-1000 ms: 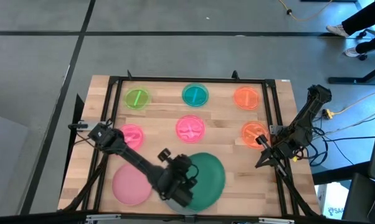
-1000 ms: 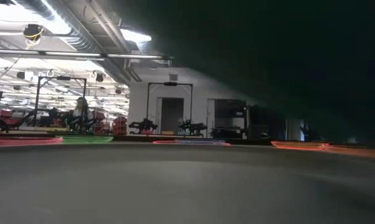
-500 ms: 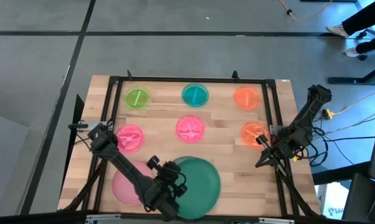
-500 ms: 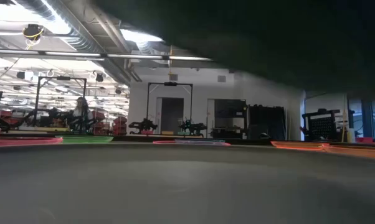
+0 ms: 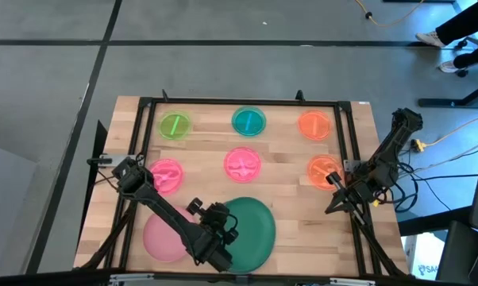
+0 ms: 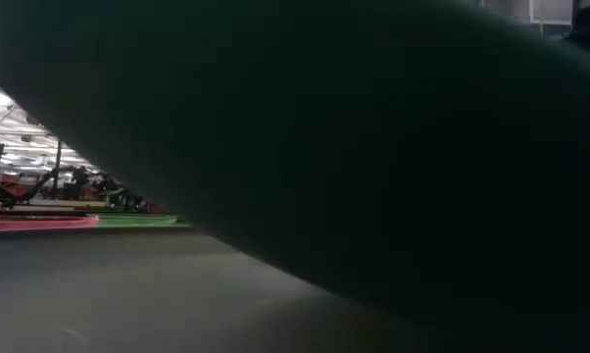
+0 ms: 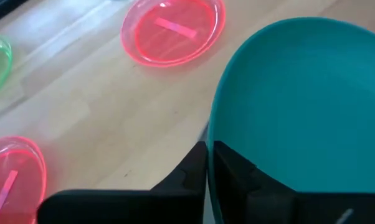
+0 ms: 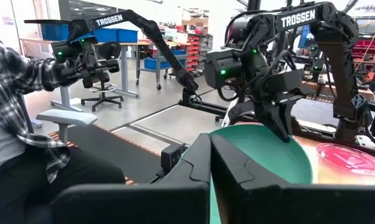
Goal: Stack plastic plates
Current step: Stack the green plate on top of the gray plate, then stack the pink plate on top of the green plate
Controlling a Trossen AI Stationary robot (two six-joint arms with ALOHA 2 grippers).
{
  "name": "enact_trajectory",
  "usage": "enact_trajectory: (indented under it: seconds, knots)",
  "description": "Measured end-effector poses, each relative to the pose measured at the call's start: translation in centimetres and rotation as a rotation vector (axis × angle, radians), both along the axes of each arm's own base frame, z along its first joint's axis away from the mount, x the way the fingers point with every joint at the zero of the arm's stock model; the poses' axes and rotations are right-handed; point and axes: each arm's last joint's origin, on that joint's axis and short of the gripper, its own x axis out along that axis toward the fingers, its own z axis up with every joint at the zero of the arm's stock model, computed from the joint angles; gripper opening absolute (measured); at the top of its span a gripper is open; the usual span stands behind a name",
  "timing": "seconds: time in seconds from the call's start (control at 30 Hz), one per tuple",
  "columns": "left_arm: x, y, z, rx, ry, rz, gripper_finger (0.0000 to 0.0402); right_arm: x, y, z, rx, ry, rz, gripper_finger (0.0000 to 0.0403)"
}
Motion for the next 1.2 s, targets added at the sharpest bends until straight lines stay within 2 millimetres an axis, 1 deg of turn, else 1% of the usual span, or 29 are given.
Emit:
enact_trajectory:
  seconds: [0.13, 0.27, 0.57, 0.67, 0.77, 0.87, 0.93, 1.07, 1.2]
  knots:
    - [0.0, 0.1, -0.1, -0.047, 0.070, -0.013, 0.0040, 0.0, 0.0, -0.2, -0.018, 0.015, -0.001, 0.0002]
    - [0.0, 0.1, -0.2, -0.065, 0.086, -0.011, 0.0056, 0.0, 0.0, -0.3, -0.019, 0.020, -0.001, 0.0002]
    - [-0.2, 0.0, -0.2, -0.117, 0.135, -0.005, 0.0113, 0.0, 0.0, -0.5, -0.019, 0.049, -0.001, 0.0002]
    - [-0.5, -0.3, -0.2, -0.168, 0.166, 0.005, 0.0131, 0.0, 0.0, -0.5, -0.018, 0.049, -0.001, 0.0002]
    - [-0.9, -1.1, -0.2, -0.298, 0.236, 0.023, 0.0141, 0.0, 0.0, -0.5, -0.019, 0.049, -0.001, 0.0002]
    - [-1.7, -2.2, -0.2, -0.463, 0.317, 0.083, 0.0142, 0.0, 0.0, -0.5, -0.020, 0.050, -0.002, 0.0002]
    - [-2.2, -3.0, -0.3, -0.543, 0.361, 0.101, 0.0141, 0.0, 0.0, -0.5, -0.020, 0.050, -0.002, 0.0002]
    - [-3.1, -4.4, -0.3, -0.594, 0.379, 0.106, 0.0140, 0.0, 0.0, -0.5, -0.021, 0.051, -0.002, 0.0002]
    - [-3.7, -5.2, -0.4, -0.606, 0.375, 0.110, 0.0140, 0.0, 0.0, -0.6, -0.024, 0.053, -0.002, 0.0002]
